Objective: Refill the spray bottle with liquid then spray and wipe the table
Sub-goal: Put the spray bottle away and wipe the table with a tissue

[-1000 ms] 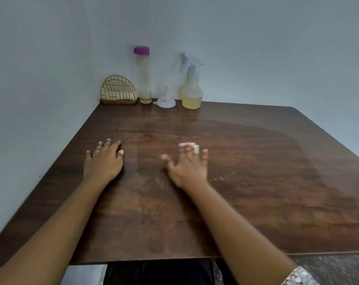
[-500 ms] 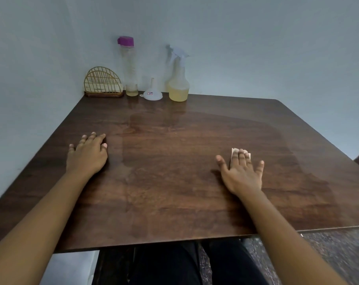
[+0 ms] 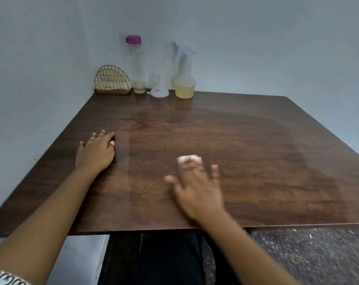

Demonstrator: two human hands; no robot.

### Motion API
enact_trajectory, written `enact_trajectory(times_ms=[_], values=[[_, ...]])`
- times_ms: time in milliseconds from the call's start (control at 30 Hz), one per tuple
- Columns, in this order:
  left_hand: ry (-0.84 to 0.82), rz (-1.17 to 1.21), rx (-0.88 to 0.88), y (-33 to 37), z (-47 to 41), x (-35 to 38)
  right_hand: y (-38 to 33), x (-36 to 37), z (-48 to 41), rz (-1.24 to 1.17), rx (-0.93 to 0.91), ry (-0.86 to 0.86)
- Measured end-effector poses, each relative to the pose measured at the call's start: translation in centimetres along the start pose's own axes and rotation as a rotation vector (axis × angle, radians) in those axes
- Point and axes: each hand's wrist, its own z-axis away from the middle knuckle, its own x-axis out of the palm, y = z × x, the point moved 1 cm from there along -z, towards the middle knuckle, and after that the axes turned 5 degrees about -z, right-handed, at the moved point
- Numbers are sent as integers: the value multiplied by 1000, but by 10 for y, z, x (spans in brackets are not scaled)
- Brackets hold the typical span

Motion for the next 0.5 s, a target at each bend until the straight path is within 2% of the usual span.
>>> enact_trajectory(times_ms=[100,167,233,333,400,500], values=[[-2,1,-5,1,1,0,78,-35,5,56,346,-66],[-2,6,-7,2,2,-1,84,-40,6,78,423,-71],[-4,12,-7,2,2,-2,51,-27,2,82,356,-37],[-5,18,-7,1,3,-3,-37,5,1,-30,82,-30],[-1,17,-1,2,5,-3,-88,17,9,-73,-88,-107],[13,13,11,1,9,-1,-100,17,21,-71,-207,-153]])
